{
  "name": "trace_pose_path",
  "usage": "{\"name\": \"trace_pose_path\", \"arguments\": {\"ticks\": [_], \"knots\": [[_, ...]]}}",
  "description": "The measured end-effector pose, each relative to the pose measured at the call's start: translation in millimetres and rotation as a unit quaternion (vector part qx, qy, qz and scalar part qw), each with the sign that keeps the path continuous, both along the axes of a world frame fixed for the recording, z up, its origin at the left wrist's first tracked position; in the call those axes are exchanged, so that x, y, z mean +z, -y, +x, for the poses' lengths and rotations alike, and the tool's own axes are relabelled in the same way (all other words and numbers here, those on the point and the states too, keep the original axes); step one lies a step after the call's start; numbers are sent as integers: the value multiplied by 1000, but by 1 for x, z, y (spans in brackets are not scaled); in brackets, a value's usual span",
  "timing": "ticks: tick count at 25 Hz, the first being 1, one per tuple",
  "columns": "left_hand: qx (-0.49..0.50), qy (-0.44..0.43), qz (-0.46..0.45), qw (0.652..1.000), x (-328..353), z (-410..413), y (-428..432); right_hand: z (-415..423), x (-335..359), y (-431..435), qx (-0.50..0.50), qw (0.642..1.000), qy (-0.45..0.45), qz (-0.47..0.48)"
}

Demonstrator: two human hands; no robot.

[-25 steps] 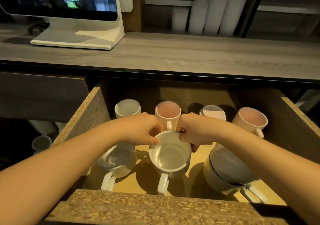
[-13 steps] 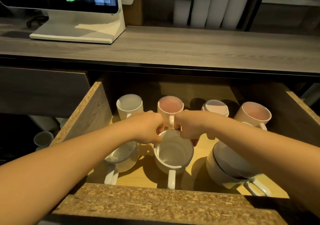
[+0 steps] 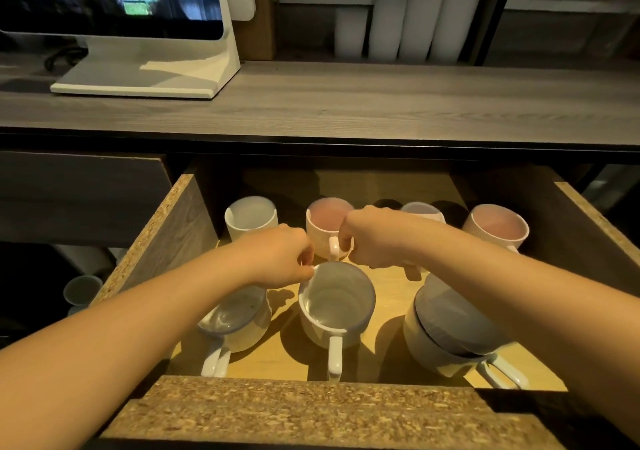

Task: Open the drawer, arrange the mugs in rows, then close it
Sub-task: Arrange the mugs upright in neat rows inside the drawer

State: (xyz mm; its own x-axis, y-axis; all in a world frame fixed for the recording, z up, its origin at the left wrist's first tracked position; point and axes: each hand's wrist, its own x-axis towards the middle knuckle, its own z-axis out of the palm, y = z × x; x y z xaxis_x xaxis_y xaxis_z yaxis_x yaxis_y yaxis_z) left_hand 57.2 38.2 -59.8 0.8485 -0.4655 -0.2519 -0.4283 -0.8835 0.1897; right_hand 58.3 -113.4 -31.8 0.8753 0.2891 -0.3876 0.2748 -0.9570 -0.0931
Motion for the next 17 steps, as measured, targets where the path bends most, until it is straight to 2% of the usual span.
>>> {"name": "trace_pose_path", "arguments": {"ticks": [3,10,14,17], "knots": [[-19,48,12,999,15,-4,6,-7,25,23,12,997,75,26],[-118,71,-16,990,59,-27,58,-36,66,100,-10,993,80,84],[-166,-2,23,986,57,-28,90,-52,65,131,-13,994,67,81],[-175,-86,45,980,51,-22,104,-64,62,145,-37,992,23,120]]}}
